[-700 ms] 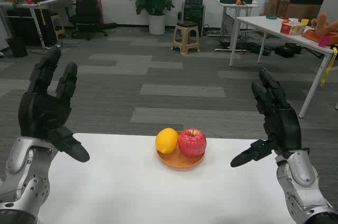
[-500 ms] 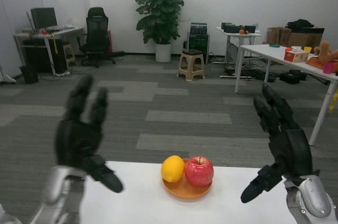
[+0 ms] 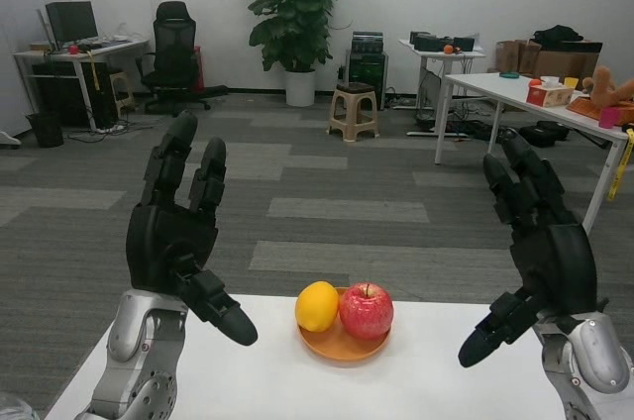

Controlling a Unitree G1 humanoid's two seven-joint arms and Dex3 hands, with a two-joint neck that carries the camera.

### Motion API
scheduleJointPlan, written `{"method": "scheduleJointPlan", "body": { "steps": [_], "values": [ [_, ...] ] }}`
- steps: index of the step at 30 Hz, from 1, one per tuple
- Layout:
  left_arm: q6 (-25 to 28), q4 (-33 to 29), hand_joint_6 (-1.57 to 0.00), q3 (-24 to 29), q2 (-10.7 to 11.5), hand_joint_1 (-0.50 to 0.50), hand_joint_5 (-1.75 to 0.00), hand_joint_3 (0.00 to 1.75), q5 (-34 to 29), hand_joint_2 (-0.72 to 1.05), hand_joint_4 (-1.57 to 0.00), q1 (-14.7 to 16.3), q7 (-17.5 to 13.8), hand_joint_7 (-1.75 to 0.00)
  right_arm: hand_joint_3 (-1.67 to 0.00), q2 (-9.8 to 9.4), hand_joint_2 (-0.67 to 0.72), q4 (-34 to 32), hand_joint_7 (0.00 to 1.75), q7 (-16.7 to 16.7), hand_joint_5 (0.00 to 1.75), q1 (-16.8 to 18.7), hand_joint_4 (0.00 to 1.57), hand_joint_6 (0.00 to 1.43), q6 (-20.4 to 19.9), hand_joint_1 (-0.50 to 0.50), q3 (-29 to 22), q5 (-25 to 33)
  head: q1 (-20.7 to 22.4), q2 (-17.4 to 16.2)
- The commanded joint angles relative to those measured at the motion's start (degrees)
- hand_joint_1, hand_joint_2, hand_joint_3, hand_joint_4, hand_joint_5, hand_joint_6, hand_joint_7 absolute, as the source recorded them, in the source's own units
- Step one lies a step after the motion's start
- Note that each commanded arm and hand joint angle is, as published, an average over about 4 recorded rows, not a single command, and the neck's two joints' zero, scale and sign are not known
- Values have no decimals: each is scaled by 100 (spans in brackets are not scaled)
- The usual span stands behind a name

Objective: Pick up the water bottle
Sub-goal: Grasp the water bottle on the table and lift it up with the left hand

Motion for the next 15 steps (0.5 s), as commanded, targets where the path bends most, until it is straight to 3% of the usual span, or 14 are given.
{"method": "scheduleJointPlan", "body": {
  "steps": [1,8,12,15],
  "values": [
    [-57,-17,0,27,24,-50,0,9,27,-64,0,20,24,-35,0,-31,60,92,7,-26,0,43,0,0,3,-50,-40,36,-13,-63],
    [-55,-13,0,69,37,-50,0,9,30,-61,0,22,18,-37,0,-51,60,235,7,-13,0,34,0,0,7,-50,-54,36,-106,-386],
    [4,-13,0,113,81,-50,0,9,30,-64,0,57,18,-37,0,-62,60,389,7,-10,0,23,0,0,9,-50,-73,36,-259,-1071],
    [149,-13,0,124,147,-50,0,9,-21,-64,0,127,18,-35,0,-62,60,560,7,-10,0,8,0,0,16,-50,-89,36,-374,-1049]
  ]
}}
